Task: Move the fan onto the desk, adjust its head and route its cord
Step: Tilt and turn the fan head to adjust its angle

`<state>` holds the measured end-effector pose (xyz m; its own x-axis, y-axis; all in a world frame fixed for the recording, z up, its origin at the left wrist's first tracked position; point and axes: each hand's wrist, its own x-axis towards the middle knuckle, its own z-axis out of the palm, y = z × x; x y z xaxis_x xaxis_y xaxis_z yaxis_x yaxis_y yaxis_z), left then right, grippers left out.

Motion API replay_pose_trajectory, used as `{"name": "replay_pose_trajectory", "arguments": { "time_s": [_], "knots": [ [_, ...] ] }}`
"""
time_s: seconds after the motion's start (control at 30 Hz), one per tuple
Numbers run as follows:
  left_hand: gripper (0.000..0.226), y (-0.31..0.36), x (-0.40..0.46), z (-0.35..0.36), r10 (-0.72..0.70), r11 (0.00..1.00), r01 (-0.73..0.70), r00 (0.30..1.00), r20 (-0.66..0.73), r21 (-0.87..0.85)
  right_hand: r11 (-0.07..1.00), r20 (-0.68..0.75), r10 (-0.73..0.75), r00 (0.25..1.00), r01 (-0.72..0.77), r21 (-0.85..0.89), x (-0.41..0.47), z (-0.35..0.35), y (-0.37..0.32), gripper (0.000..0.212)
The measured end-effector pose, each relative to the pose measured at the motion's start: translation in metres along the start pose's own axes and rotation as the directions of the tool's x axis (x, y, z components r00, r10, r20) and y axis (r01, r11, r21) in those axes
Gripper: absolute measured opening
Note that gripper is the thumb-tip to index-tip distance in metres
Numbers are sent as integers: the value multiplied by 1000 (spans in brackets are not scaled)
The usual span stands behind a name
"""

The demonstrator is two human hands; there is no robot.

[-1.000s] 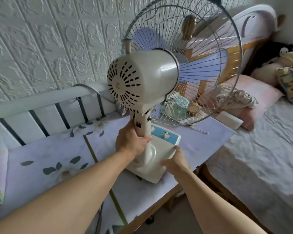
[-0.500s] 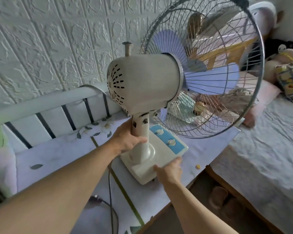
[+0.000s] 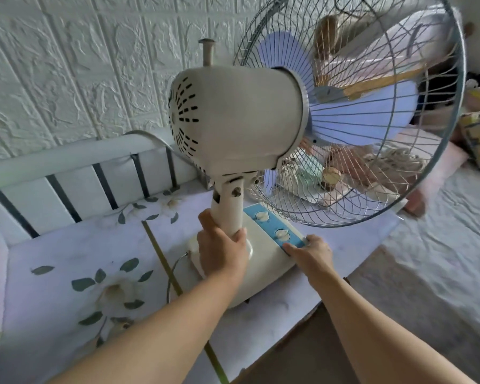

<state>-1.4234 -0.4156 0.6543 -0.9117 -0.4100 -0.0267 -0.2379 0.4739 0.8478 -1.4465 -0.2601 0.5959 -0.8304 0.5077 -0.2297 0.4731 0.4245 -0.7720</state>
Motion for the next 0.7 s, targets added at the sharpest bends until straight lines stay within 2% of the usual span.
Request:
{"name": "replay_pose_trajectory", "arguments": {
  "time_s": [0.27, 0.5, 0.7],
  "knots": [
    [58, -9, 27, -16, 127, 992, -125, 977, 169, -22, 995, 9, 94, 996, -95, 44, -8, -1, 11, 37],
    [64, -9, 64, -17, 192, 980, -196, 910, 367, -28, 987, -43, 162, 986, -162, 5, -29, 6, 21, 65],
    [70, -4, 84, -17, 251, 964, -265, 856, 451, -34, 984, -143, 160, 977, -170, -60, -36, 14, 18, 65]
  ]
}}
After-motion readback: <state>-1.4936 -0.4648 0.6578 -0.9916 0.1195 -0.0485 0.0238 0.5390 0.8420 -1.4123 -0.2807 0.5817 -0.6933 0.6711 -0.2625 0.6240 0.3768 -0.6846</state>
